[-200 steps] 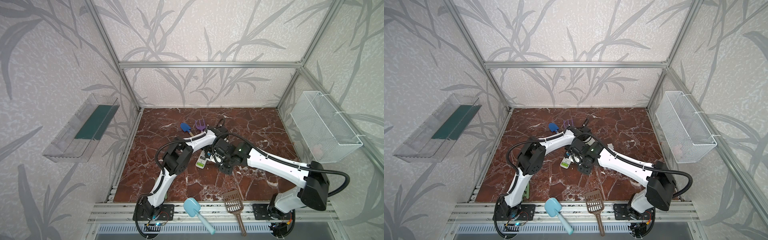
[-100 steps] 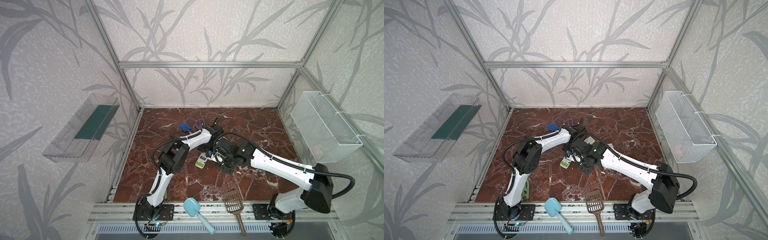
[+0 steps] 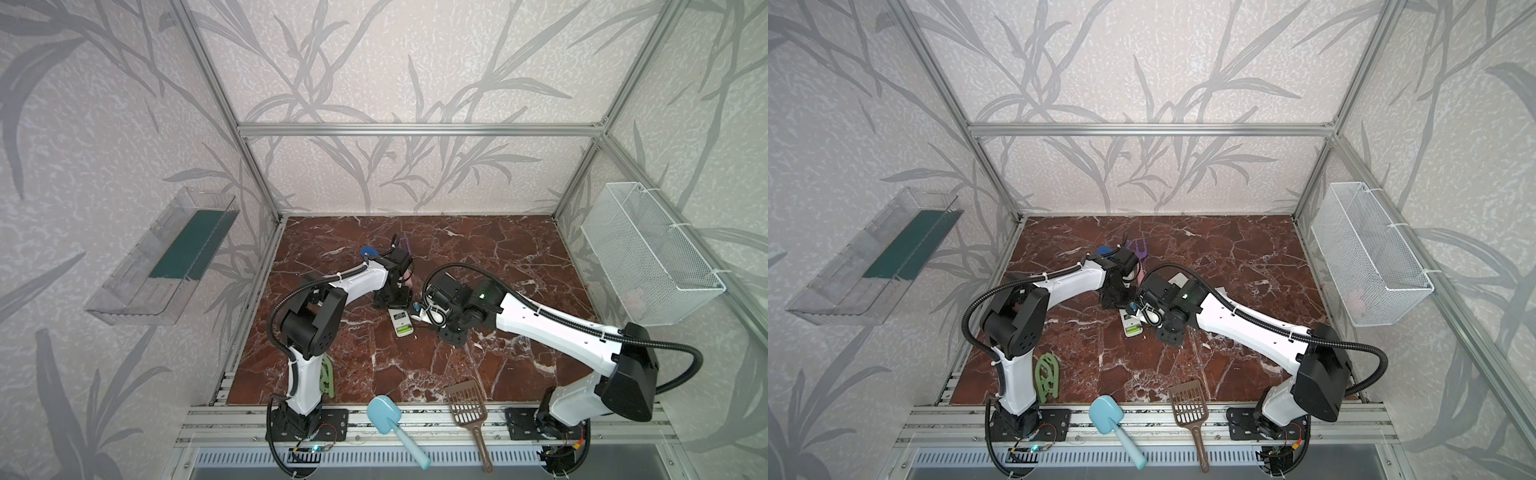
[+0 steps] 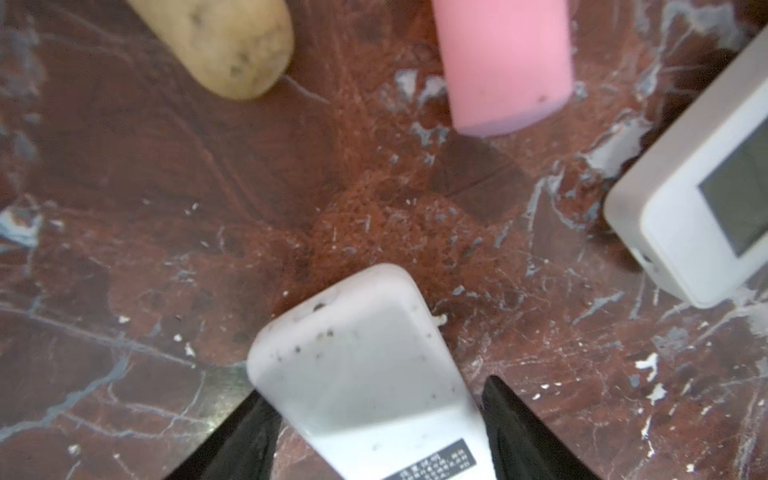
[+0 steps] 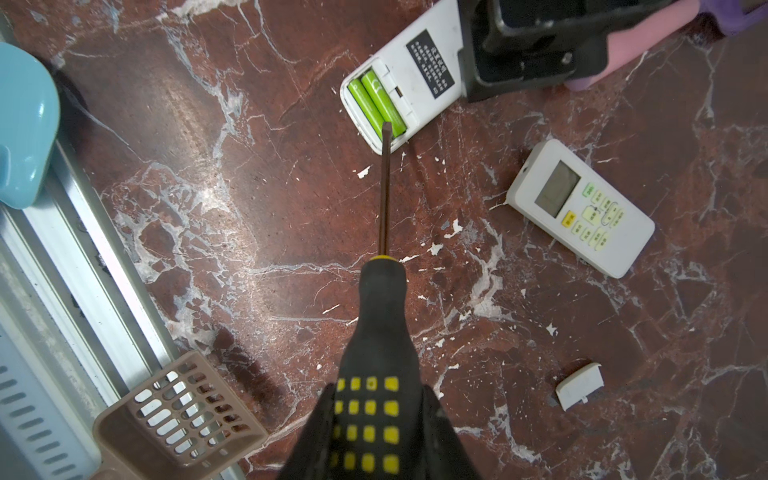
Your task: Unload the batteries from the remote control
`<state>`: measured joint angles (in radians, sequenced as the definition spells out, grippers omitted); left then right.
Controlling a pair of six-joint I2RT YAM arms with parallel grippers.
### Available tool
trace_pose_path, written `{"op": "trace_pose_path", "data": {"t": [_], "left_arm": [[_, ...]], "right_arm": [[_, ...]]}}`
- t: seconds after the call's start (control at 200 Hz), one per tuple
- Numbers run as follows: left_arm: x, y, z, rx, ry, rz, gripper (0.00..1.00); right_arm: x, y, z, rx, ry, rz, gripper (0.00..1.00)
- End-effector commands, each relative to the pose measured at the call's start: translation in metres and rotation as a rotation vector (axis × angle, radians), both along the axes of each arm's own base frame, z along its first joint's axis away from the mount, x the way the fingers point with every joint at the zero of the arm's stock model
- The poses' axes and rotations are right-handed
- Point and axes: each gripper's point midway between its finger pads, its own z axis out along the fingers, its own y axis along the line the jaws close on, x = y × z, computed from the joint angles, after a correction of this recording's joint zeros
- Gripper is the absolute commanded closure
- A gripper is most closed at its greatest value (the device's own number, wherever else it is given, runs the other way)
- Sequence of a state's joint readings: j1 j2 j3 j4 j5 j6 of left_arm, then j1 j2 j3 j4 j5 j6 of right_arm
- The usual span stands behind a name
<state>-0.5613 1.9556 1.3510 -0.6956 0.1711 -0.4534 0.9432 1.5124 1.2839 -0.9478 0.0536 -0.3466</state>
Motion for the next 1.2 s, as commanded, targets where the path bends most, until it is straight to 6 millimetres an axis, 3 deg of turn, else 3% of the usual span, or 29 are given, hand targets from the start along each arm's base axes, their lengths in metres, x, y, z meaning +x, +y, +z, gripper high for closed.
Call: {"op": "trace_pose_path", "data": {"t": [0.0,0.225,0.38,0.925,1.195], "left_arm": [[0.009,-0.011,0.015,-0.057,-0.042,0.014,0.24],[0.011,-0.012,0.010,-0.048,-0.035,0.011,0.24],[0.008,-0.008,0.007,-0.030,-0.033,0.016,0.25],[0.004,-0.002,-0.001,0.008,-0.020,0.020,0.43],[0.005,-0.006,0.001,0.016,-0.026,0.016,0.39]], "right_arm": [[0.006,-0.002,0.006,-0.032,-0.023,0.024,1.00],[0.014,-0.012,0.002,-0.096,-0.069,0.085,1.00],[0.012,-0.005,0.003,-0.073,-0.095,0.175,1.00],[0.014,-0.004,0.000,-0.092,-0.138,0.214,1.00],[0.016,-0.001,0.003,-0.087,-0.155,0.225,1.00]]}}
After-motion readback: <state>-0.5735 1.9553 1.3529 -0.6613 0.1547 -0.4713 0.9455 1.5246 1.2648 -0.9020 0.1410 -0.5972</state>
